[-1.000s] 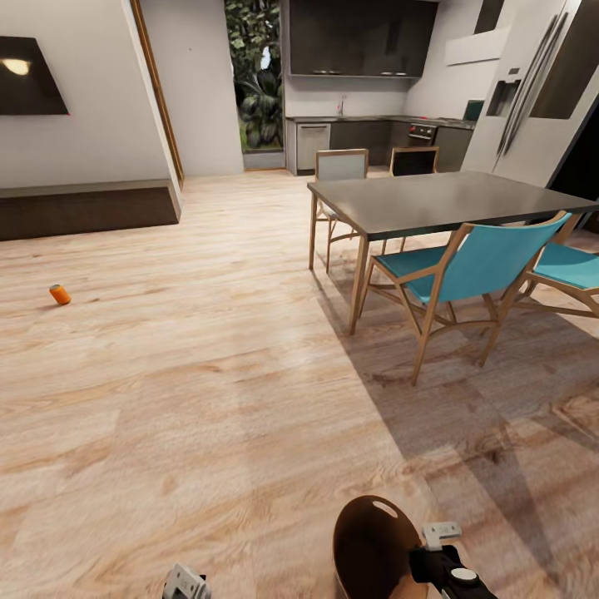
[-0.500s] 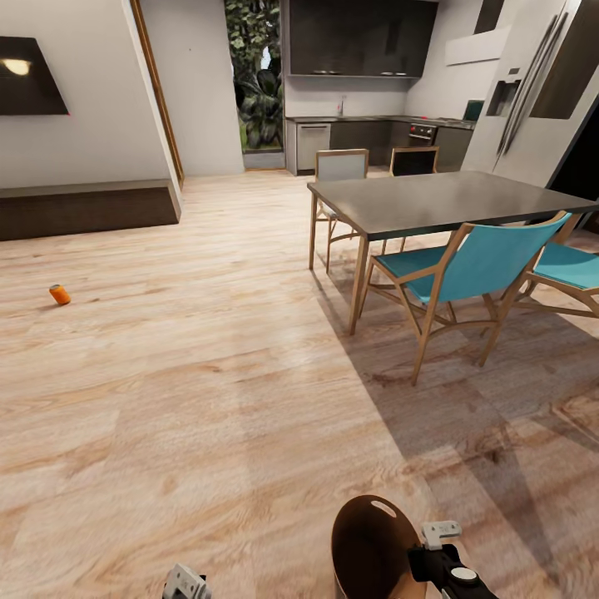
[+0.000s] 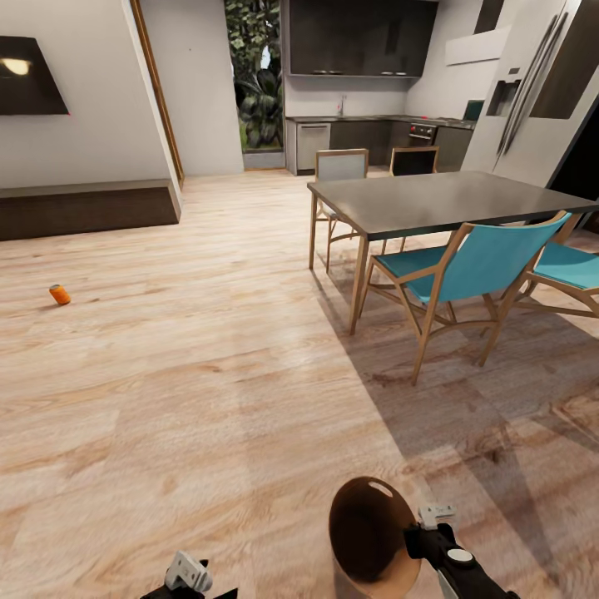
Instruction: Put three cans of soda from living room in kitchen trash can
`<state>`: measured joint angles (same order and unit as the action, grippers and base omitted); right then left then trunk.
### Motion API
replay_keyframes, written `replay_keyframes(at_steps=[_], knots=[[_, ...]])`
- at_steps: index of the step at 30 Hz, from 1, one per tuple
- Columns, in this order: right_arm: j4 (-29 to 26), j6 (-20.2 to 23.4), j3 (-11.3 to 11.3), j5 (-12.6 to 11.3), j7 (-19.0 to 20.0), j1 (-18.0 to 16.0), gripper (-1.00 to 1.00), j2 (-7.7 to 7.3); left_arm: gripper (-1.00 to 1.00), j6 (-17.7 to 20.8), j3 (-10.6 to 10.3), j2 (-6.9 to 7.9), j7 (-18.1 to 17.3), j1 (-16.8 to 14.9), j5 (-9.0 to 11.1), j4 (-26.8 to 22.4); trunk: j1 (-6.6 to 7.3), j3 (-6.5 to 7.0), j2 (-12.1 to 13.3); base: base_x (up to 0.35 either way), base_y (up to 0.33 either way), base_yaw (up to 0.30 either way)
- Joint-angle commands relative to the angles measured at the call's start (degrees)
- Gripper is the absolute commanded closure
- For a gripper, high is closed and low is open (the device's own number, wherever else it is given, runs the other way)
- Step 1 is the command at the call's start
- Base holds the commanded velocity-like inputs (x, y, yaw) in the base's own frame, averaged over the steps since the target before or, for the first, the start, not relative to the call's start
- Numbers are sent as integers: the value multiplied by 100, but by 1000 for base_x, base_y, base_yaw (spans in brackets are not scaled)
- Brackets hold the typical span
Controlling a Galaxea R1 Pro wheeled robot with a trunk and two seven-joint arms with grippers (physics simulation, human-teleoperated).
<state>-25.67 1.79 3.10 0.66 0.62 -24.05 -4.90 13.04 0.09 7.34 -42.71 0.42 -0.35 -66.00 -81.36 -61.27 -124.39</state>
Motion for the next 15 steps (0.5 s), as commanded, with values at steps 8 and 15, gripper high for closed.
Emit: replay_keyframes(at_steps=[8,15], knots=[[-1411,1575,-30,-13,44,11,100,-3,-100,33,-3,-2,0,0,7,-211,0,1,0,0,0,0],[-2598,3220,-38,-9,50,31,100,-15,-100,414,7,-4,0,2,17,-578,0,1,0,0,0,0]])
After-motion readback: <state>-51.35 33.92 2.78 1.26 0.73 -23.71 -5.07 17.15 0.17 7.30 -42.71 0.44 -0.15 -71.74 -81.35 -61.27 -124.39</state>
